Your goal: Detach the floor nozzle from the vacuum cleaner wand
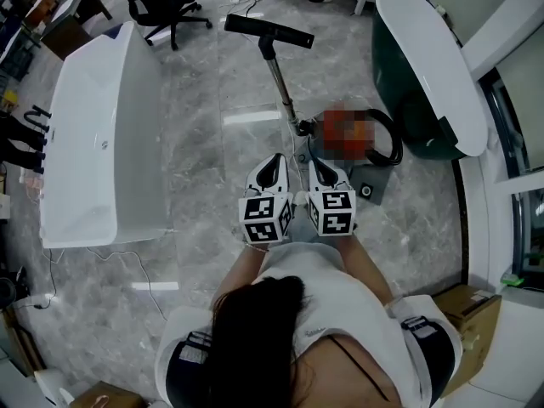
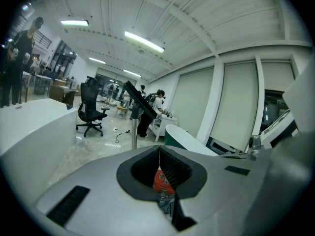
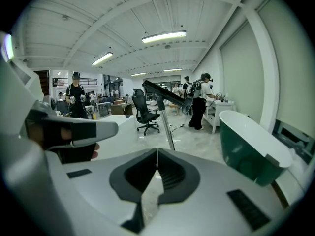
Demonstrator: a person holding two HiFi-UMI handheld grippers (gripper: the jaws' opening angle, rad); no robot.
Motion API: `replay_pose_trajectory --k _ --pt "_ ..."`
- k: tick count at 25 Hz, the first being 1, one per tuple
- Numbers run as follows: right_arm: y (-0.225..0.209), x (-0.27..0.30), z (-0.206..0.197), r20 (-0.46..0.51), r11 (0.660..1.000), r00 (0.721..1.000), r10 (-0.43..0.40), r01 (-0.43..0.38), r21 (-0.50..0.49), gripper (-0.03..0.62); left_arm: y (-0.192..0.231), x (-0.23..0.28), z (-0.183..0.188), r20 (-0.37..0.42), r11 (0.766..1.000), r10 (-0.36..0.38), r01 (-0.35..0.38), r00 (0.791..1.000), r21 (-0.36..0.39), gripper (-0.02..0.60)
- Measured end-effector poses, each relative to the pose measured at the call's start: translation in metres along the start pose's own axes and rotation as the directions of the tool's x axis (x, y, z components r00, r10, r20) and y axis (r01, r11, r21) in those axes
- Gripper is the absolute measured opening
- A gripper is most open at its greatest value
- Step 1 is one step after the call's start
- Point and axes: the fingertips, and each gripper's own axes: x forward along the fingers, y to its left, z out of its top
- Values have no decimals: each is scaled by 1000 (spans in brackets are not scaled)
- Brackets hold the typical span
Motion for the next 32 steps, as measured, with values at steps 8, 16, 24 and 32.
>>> replay_pose_trajectory --k 8,16,24,32 --pt "7 11 15 23 996 1000 8 -6 -91 15 13 4 5 0 999 37 -37 999 0 6" --pt "4 28 18 13 996 999 52 -51 -71 15 18 17 5 -9 998 65 -65 998 -5 5" --pt "-12 44 29 12 997 999 53 -52 -52 15 22 34 9 -17 996 91 -91 996 -11 5" --pt "-27 64 37 3 997 998 65 -65 -42 15 22 59 12 -37 994 108 -108 993 -3 5"
